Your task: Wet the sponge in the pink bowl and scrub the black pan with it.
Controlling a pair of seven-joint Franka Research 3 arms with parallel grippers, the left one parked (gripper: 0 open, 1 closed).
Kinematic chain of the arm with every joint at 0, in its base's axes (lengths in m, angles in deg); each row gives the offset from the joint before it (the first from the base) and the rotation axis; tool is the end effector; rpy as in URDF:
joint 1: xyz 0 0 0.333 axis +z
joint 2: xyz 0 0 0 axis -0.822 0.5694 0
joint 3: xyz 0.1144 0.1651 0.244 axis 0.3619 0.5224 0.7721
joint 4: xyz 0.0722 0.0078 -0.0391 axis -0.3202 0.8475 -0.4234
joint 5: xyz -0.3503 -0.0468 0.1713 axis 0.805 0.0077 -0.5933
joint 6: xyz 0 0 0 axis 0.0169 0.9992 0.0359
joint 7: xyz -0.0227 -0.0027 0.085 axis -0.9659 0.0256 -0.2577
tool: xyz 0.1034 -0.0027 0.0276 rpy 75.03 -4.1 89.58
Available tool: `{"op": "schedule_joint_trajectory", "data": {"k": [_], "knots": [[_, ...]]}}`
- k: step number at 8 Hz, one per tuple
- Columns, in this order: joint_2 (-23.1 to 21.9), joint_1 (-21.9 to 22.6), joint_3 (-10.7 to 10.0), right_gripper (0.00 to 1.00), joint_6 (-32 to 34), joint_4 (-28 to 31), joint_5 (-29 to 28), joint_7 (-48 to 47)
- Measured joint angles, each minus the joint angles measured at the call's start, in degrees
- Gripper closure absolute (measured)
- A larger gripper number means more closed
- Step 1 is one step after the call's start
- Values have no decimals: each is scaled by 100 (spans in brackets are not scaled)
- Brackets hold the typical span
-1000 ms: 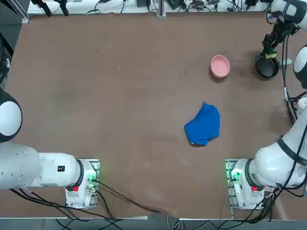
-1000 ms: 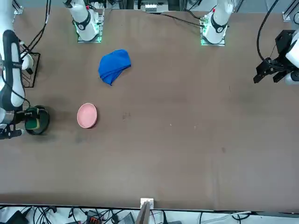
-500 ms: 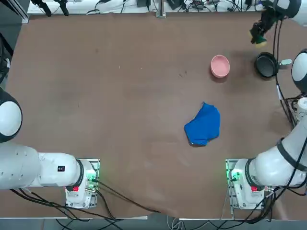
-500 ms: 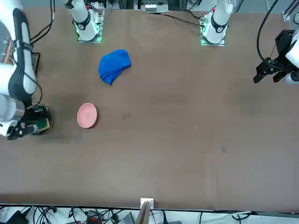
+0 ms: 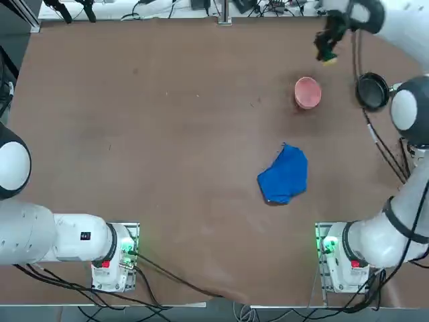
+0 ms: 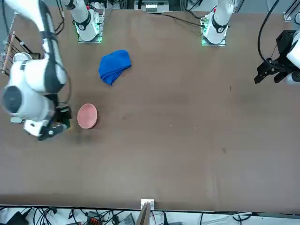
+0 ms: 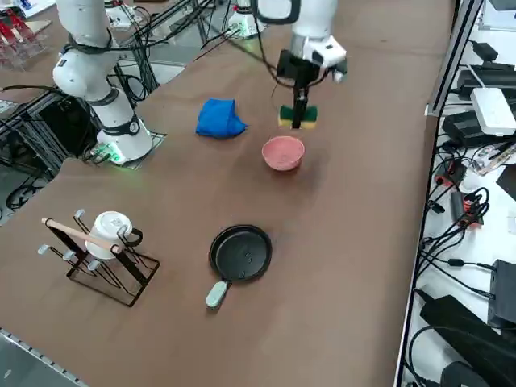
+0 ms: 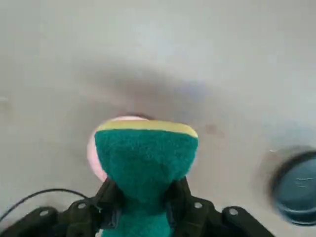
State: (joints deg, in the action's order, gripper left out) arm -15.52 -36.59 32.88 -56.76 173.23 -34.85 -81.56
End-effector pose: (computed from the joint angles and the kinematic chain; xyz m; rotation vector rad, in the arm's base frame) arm 0.6436 0.1234 0.3747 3.0438 0.4391 -0.2158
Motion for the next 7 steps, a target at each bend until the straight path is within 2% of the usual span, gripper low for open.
{"op": "schedule_joint_trajectory", "data": {"k": [2, 4, 7], "knots": [[107, 652, 0, 55, -179, 38, -339, -865], [298, 1086, 1, 56, -387, 72, -611, -1129], [776, 1629, -1, 57, -1024, 100, -727, -1873]]}}
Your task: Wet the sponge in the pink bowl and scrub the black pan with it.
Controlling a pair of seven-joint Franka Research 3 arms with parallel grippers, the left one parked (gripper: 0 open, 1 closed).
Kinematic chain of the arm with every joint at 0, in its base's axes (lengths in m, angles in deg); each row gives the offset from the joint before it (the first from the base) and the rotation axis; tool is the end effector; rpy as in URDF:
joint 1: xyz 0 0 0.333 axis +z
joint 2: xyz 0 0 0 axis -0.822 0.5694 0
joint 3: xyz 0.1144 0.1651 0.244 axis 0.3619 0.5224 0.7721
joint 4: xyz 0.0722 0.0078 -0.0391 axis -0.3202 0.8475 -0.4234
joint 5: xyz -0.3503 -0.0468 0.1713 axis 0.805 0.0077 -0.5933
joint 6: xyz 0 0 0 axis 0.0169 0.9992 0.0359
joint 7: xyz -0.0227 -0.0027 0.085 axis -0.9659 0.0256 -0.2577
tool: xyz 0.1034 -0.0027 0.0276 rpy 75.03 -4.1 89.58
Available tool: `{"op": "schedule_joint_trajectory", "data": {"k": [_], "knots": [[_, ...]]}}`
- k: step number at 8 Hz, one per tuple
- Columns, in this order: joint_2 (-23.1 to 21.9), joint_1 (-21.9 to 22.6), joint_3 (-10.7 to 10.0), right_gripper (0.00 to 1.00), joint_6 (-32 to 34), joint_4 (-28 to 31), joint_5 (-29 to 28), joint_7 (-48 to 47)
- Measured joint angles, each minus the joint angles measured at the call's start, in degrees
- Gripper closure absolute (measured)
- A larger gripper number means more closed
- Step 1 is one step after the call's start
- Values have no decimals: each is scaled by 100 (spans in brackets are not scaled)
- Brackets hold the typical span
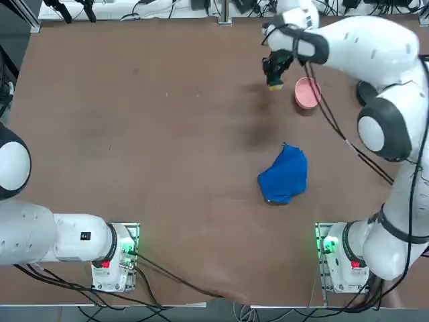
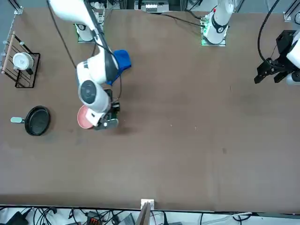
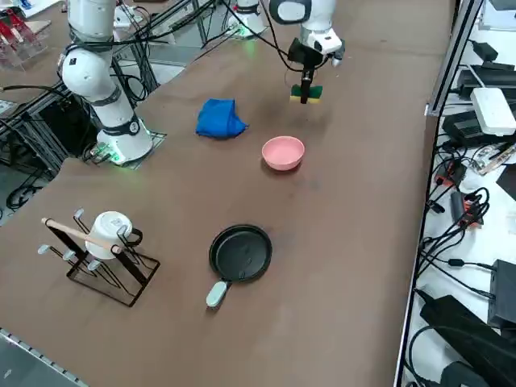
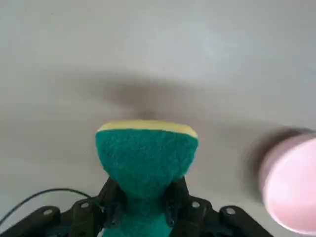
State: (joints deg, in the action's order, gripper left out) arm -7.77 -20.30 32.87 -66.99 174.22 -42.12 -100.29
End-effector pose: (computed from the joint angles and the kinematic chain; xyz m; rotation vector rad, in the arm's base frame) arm 0.5953 0.3127 0.2909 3.1177 0.2896 -0.1839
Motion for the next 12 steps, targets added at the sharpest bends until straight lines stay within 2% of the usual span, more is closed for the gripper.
{"op": "schedule_joint_trajectory", "data": {"k": [4, 9, 11, 12], "knots": [[550, 399, -4, 59, -743, 14, -279, -351], [926, 578, -5, 57, -988, 15, -315, -1034], [963, 583, -6, 51, -1006, 15, -318, -1082], [967, 585, -6, 39, -1006, 15, -319, -1094]]}}
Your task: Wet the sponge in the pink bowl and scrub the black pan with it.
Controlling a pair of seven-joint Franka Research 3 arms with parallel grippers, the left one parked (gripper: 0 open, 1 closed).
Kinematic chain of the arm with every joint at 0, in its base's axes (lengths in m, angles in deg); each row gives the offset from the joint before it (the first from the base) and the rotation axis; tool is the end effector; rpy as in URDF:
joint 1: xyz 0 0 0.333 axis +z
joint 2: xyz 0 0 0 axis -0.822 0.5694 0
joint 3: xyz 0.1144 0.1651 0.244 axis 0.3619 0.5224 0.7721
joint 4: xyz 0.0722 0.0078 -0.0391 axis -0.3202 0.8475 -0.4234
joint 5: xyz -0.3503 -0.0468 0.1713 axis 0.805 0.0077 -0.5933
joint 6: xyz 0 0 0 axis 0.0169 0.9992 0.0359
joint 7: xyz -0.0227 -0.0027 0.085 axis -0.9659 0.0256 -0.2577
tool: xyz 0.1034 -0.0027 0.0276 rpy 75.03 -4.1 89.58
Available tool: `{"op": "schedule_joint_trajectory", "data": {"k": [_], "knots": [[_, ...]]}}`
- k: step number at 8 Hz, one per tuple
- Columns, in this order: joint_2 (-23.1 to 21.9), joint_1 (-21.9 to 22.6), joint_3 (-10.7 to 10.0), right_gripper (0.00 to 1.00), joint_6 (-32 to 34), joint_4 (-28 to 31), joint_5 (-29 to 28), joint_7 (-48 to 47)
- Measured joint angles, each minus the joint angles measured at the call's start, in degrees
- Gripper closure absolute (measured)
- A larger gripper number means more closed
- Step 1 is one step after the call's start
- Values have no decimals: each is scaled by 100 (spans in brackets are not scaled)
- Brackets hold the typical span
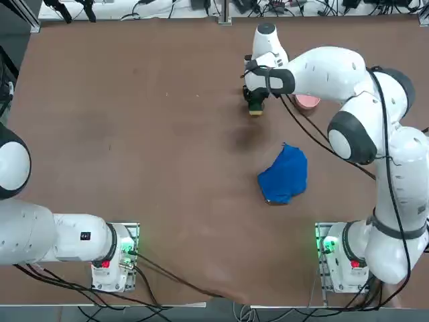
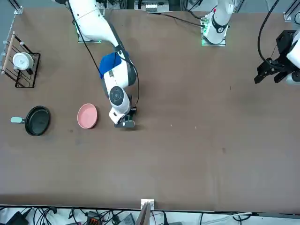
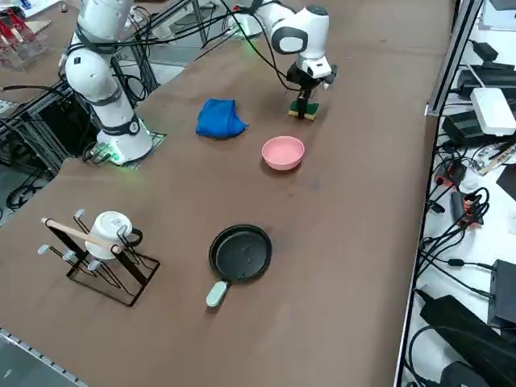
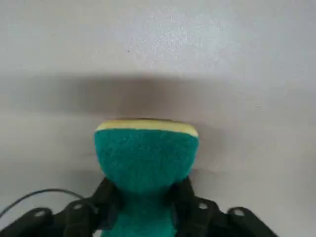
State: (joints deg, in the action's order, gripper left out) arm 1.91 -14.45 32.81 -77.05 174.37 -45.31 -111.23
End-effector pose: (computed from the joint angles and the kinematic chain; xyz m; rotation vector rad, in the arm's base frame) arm 0.5654 0.3715 0.1900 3.1220 0.0848 -0.1726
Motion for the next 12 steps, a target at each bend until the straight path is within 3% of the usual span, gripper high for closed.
{"op": "schedule_joint_trajectory", "data": {"k": [2, 3, 7, 12], "knots": [[5, 11, 0, 6, 0, 0, -1, -8], [5, 19, 0, 0, 0, 0, -1, -9], [-209, 47, -75, 0, 220, -163, 0, -9], [-1981, -94, -972, 0, 1956, -316, 569, 554]]}}
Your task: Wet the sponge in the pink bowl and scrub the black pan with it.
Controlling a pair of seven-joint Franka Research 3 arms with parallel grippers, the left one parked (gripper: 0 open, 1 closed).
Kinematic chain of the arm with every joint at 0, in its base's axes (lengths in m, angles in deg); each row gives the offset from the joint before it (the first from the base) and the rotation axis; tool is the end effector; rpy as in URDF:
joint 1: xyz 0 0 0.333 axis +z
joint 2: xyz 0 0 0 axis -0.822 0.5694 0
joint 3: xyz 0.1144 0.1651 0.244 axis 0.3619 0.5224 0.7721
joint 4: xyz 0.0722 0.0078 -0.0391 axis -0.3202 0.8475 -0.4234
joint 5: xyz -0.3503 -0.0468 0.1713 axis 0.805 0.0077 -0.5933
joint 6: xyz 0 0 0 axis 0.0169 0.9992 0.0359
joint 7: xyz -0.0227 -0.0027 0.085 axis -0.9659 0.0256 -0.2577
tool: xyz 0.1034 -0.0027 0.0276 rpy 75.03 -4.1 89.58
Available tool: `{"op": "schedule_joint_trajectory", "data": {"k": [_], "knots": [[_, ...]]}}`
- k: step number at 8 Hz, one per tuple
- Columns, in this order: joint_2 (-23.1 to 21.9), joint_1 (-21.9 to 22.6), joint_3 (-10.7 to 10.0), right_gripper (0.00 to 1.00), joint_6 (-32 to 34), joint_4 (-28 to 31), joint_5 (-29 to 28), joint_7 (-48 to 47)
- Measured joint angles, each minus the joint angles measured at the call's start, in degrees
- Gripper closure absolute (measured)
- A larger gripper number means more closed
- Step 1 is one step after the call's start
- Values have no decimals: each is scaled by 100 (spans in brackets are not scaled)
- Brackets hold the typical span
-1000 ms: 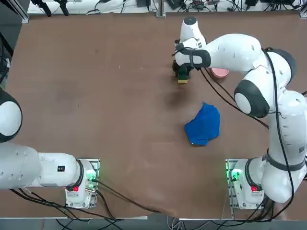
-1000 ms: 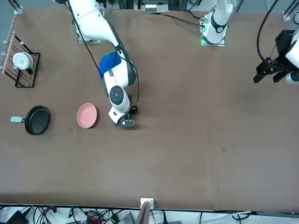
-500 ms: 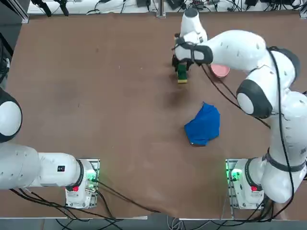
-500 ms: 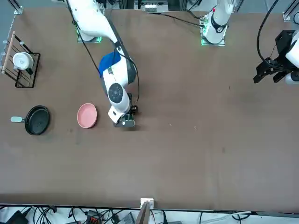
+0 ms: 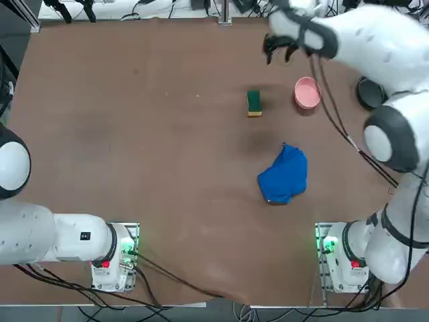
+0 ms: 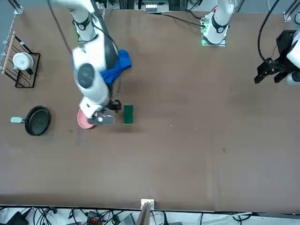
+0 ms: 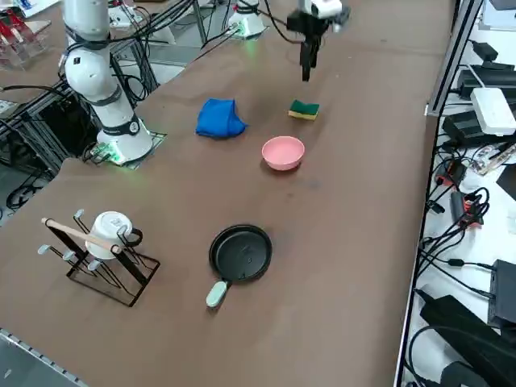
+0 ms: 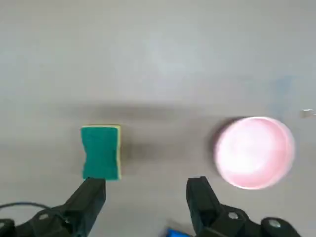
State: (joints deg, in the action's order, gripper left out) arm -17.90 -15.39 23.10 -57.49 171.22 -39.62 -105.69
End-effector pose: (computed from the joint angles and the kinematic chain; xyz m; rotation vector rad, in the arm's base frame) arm 0.6030 0.2686 0.4272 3.0991 0.0730 -0.0381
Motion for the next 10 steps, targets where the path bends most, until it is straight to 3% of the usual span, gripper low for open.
{"op": "schedule_joint_trajectory", "data": {"k": [5, 7, 8, 9, 10], "knots": [[-929, -161, -1239, 0, 748, -121, 50, 974], [-1174, -164, -1517, 0, 995, -197, 51, 1183], [-1314, -204, -1567, 0, 1154, -214, 53, 1236], [-1480, -447, -1419, 0, 1352, -218, 54, 1299], [-1658, -1017, -924, 0, 1527, -217, 60, 1348]]}}
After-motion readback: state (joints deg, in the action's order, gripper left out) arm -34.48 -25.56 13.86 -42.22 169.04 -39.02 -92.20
